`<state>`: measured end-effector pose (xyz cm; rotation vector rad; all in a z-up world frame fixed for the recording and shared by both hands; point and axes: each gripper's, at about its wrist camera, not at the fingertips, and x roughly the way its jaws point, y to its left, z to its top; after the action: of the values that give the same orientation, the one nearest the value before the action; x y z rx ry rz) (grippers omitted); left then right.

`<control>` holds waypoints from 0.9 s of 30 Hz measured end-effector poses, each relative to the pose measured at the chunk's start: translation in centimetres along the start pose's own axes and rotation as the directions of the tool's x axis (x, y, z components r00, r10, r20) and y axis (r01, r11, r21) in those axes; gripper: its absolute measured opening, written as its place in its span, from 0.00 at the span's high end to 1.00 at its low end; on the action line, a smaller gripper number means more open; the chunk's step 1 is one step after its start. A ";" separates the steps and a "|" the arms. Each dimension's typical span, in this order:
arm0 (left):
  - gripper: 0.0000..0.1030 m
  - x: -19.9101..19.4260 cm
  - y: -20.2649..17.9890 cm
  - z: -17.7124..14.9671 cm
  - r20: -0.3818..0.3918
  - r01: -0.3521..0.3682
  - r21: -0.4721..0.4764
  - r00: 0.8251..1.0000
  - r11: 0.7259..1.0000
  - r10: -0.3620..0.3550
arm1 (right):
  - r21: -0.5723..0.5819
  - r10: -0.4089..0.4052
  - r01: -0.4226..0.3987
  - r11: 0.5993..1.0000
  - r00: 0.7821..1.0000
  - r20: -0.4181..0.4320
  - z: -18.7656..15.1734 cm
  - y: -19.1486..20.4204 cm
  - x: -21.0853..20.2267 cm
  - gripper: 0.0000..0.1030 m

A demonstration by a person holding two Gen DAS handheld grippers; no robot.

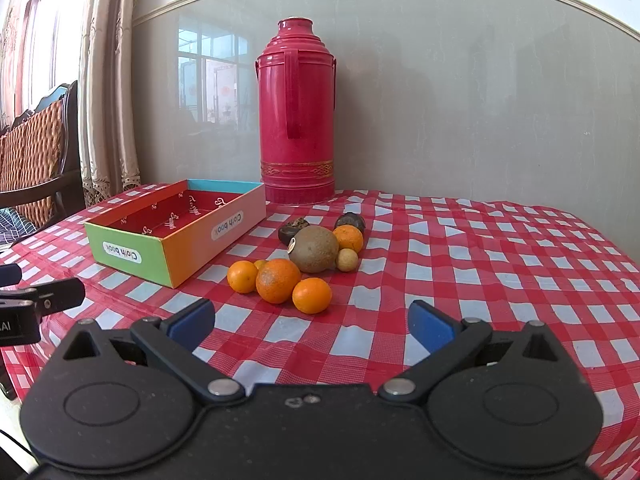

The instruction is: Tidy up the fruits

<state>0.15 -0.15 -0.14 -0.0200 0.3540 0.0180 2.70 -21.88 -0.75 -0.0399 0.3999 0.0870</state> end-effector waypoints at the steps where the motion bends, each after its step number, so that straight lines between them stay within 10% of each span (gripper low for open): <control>1: 0.00 0.0 0.0 0.0 0.000 0.001 0.000 1.000 1.000 -0.001 | -0.001 0.000 0.000 1.000 1.000 0.000 -0.1 0.0 0.0 0.05; 27: 0.00 0.0 -0.1 -0.1 -0.003 -0.001 0.011 1.000 1.000 0.001 | -0.001 0.000 0.000 1.000 1.000 -0.002 -0.1 0.1 0.2 0.05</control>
<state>0.09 -0.24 -0.20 -0.0088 0.3572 0.0171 2.79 -21.77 -0.94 -0.0406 0.4018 0.0871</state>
